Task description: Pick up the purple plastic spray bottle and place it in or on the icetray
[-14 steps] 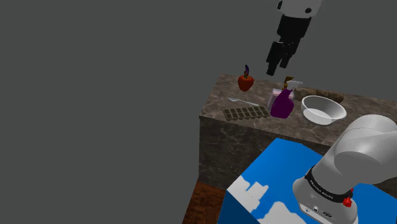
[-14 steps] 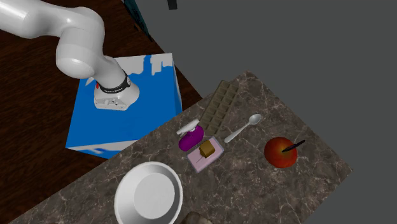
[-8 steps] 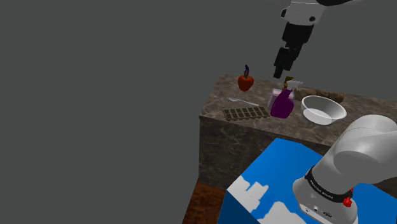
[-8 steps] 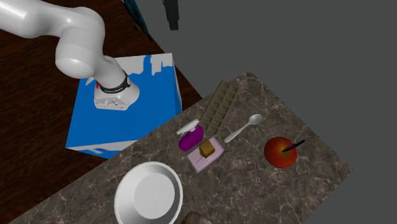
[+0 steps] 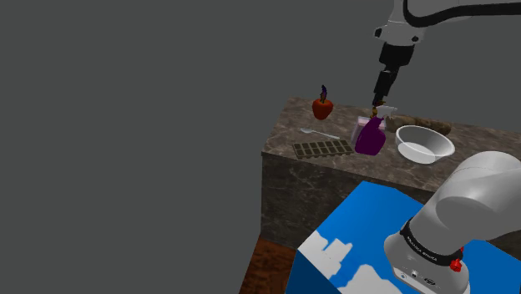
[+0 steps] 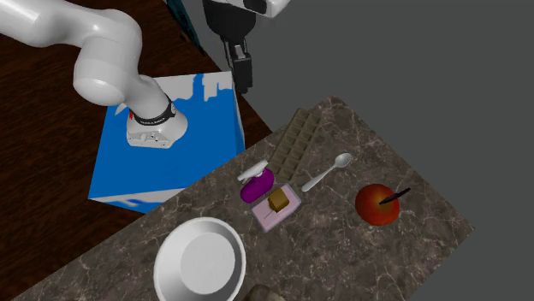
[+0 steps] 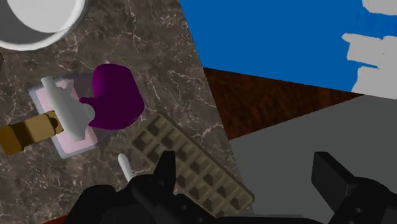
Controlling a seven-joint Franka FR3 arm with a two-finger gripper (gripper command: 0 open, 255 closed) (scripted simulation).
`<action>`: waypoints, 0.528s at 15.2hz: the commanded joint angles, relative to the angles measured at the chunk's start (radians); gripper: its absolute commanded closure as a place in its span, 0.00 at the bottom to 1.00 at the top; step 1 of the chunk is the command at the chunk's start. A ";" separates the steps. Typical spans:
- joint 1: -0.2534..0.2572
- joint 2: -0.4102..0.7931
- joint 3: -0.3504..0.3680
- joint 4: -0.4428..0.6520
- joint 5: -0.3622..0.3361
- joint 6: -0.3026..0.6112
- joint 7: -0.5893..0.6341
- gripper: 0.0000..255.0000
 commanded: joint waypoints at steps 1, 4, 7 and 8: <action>-0.005 0.039 -0.046 0.000 -0.032 0.034 -0.065 0.00; -0.010 0.103 -0.115 0.015 -0.072 0.078 -0.161 0.00; -0.012 0.180 -0.183 0.041 -0.103 0.125 -0.257 0.00; -0.011 0.208 -0.206 0.053 -0.110 0.142 -0.290 0.00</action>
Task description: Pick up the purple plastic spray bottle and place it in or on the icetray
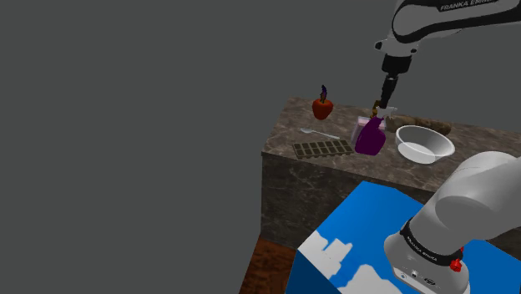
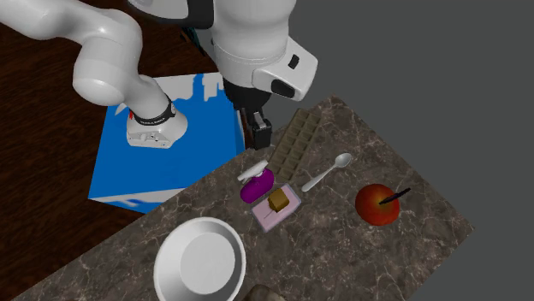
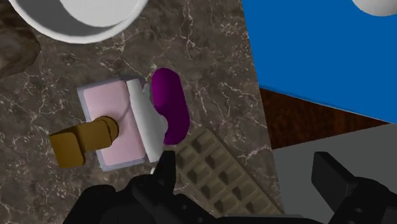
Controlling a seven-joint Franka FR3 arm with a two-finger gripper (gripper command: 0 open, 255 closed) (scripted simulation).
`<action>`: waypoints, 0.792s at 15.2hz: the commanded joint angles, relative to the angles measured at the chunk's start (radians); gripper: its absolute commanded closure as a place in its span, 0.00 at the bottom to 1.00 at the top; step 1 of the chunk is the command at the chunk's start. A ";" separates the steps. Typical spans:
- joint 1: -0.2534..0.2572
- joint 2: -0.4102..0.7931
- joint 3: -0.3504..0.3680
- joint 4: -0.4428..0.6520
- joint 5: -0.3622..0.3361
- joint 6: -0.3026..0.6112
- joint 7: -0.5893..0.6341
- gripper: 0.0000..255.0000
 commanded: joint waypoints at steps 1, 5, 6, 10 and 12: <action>0.001 0.054 -0.044 0.024 -0.015 0.030 -0.067 0.00; 0.008 0.188 -0.132 0.087 -0.017 0.097 -0.204 0.00; 0.008 0.197 -0.137 0.091 -0.016 0.101 -0.212 0.00; 0.004 0.208 -0.149 0.046 -0.021 0.156 -0.212 0.00; 0.003 0.215 -0.155 0.025 -0.023 0.184 -0.213 0.00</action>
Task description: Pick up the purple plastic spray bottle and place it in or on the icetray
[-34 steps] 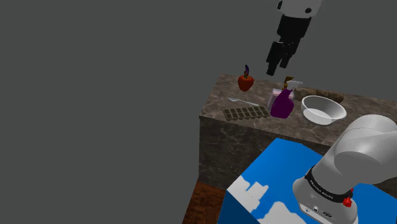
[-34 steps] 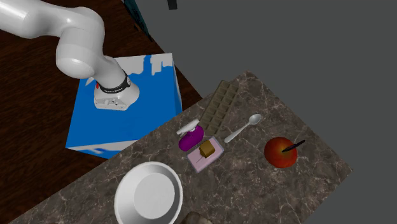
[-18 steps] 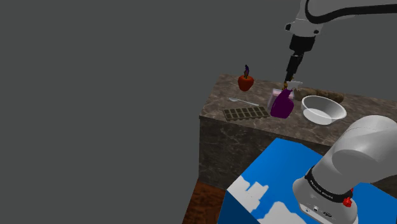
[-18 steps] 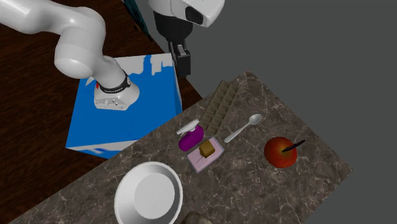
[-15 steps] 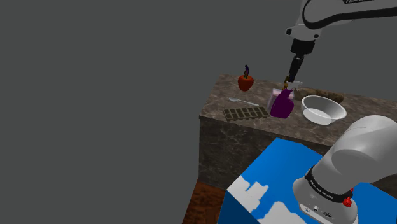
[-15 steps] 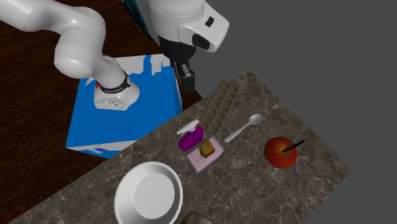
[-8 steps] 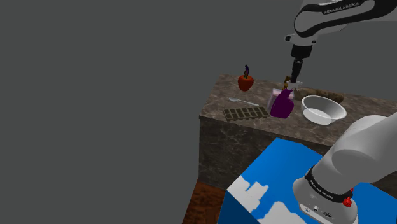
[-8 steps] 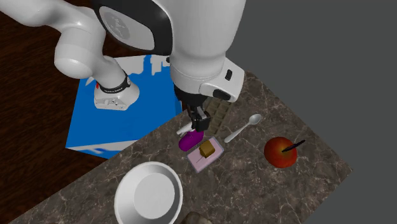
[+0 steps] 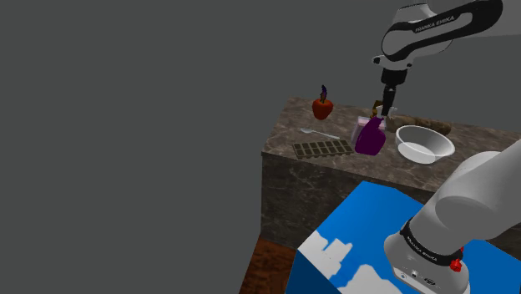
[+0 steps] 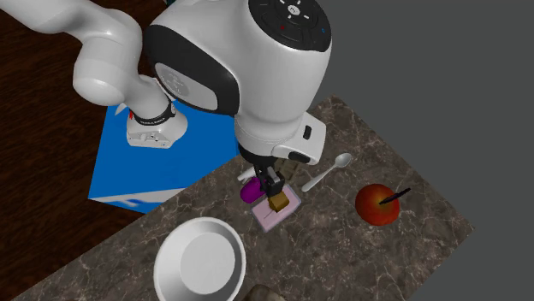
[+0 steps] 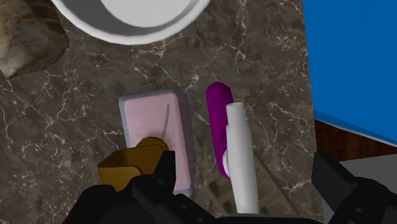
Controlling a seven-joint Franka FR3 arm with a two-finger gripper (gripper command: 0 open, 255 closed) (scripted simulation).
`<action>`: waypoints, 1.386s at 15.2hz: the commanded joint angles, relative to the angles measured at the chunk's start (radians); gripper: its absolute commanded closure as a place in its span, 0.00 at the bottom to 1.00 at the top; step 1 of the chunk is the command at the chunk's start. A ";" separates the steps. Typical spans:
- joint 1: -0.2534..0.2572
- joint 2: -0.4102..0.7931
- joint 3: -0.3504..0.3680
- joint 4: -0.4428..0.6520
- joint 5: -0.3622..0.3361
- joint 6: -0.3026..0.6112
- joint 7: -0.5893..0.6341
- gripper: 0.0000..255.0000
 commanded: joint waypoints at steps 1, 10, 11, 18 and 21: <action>-0.002 0.012 -0.009 -0.024 -0.001 0.036 -0.003 0.00; -0.002 0.012 -0.009 -0.024 -0.001 0.036 -0.003 1.00; -0.002 0.012 -0.009 -0.024 -0.001 0.036 -0.003 1.00; -0.002 0.012 -0.009 -0.024 -0.001 0.036 -0.003 1.00; -0.002 0.000 -0.003 -0.006 -0.002 0.007 -0.002 1.00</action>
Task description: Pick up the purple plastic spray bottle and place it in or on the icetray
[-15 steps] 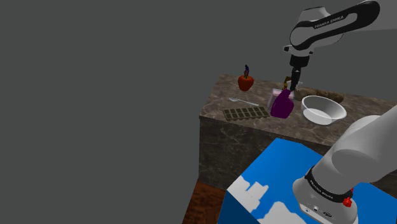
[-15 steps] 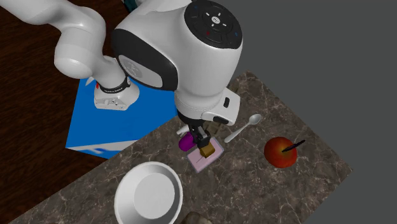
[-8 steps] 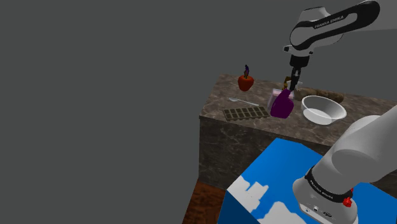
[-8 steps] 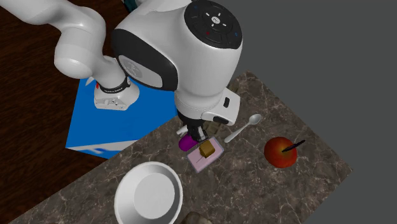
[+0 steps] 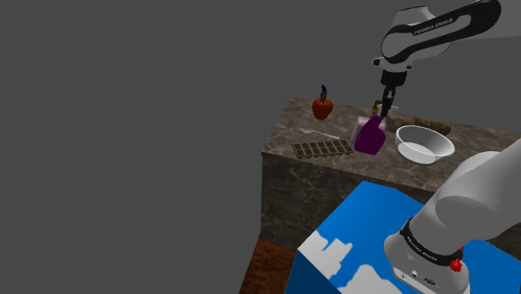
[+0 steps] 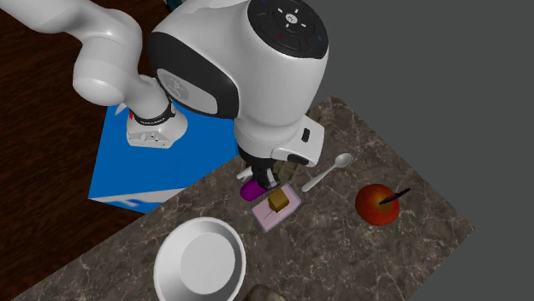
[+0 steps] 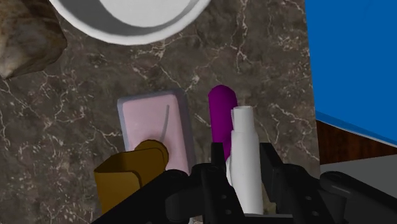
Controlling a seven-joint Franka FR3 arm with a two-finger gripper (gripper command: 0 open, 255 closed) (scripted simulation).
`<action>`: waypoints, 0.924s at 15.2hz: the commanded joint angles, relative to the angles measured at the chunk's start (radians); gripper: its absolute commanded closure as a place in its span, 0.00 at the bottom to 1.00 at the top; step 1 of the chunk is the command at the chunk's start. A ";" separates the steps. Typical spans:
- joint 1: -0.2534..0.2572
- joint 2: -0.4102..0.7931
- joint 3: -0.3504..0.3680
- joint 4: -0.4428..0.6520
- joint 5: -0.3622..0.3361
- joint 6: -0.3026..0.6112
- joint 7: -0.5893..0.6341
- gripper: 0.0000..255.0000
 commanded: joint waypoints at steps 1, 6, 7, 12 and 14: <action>-0.001 -0.010 0.004 0.015 -0.001 -0.024 -0.001 1.00; 0.000 -0.033 0.019 0.064 0.000 -0.095 -0.002 1.00; 0.000 -0.036 0.022 0.075 0.000 -0.109 -0.002 1.00; 0.002 -0.051 0.035 0.130 0.003 -0.178 -0.006 1.00; 0.003 -0.055 0.039 0.153 0.005 -0.205 -0.008 1.00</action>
